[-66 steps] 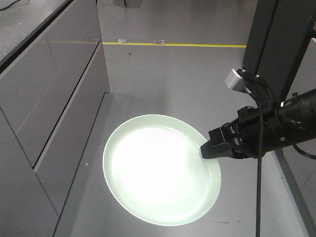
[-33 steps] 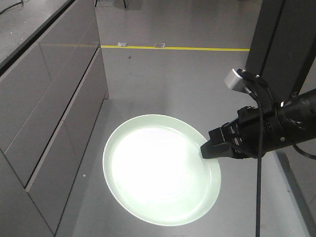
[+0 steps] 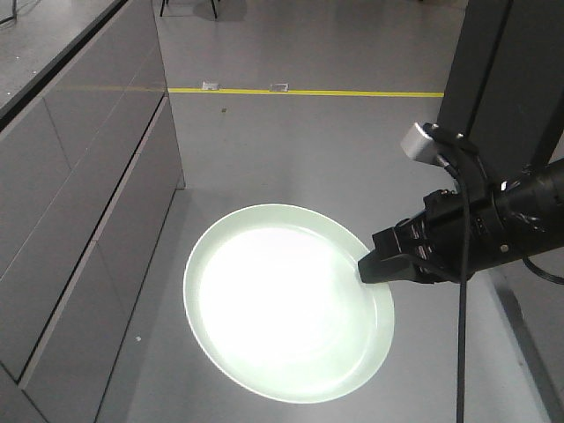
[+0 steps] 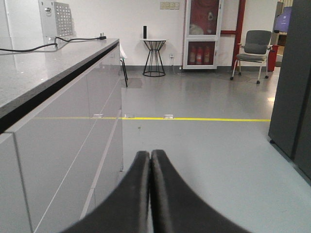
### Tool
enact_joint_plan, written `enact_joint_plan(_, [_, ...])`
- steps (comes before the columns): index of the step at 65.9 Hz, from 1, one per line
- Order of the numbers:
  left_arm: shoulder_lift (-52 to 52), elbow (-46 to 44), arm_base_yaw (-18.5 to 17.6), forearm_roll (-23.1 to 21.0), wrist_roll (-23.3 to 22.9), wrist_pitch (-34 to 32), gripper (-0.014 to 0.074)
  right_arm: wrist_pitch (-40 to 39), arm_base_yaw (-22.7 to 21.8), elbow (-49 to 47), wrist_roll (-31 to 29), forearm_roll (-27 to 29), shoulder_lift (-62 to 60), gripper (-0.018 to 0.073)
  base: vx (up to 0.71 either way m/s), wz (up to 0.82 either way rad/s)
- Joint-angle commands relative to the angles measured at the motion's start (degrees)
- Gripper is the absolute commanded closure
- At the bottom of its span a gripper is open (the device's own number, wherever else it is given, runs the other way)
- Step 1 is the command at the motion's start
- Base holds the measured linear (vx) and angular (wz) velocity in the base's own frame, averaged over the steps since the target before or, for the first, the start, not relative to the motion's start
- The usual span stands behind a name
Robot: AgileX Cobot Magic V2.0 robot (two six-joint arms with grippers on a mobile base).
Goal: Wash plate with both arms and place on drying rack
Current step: 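Drive along the aisle carrying the plate in the right gripper, then turn the base toward the sink counter with the plate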
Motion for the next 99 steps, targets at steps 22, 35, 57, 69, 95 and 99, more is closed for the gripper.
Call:
enact_joint_plan(22, [-0.86,-1.44,-0.42,-0.11,-0.7,-4.18,0.0603,-0.93,-0.17,-1.39,-0.21,2.84,-1.8,0.0568,0.18,-0.05])
enact_joint_plan(35, [-0.86,-1.44,-0.42,-0.11,-0.7,-4.18,0.0603,-0.93,-0.17,-1.39,-0.21,2.84,-1.8,0.0568,0.17,-0.09])
enact_joint_plan(57, [-0.86,-1.44,-0.42,-0.11,-0.7,-4.18,0.0603,-0.93,-0.17,-1.39,-0.21,2.84,-1.8,0.0568,0.14,-0.17])
enact_joint_plan(69, [-0.86,-1.44,-0.42,-0.11,-0.7,-4.18,0.0603,-0.93,-0.17,-1.39,-0.21,2.84,-1.8,0.0568,0.12,-0.24])
enact_joint_plan(95, [-0.86,-1.44,-0.42,-0.11,-0.7,-4.18,0.0603,-0.93,-0.17,-1.39,-0.21,2.84,-1.8,0.0568,0.11,-0.31])
enact_joint_plan(99, [-0.86,-1.44,-0.42,-0.11,-0.7,-4.18,0.0603,-0.93,-0.17,-1.39,-0.21,2.84,-1.8,0.0568,0.09,-0.36])
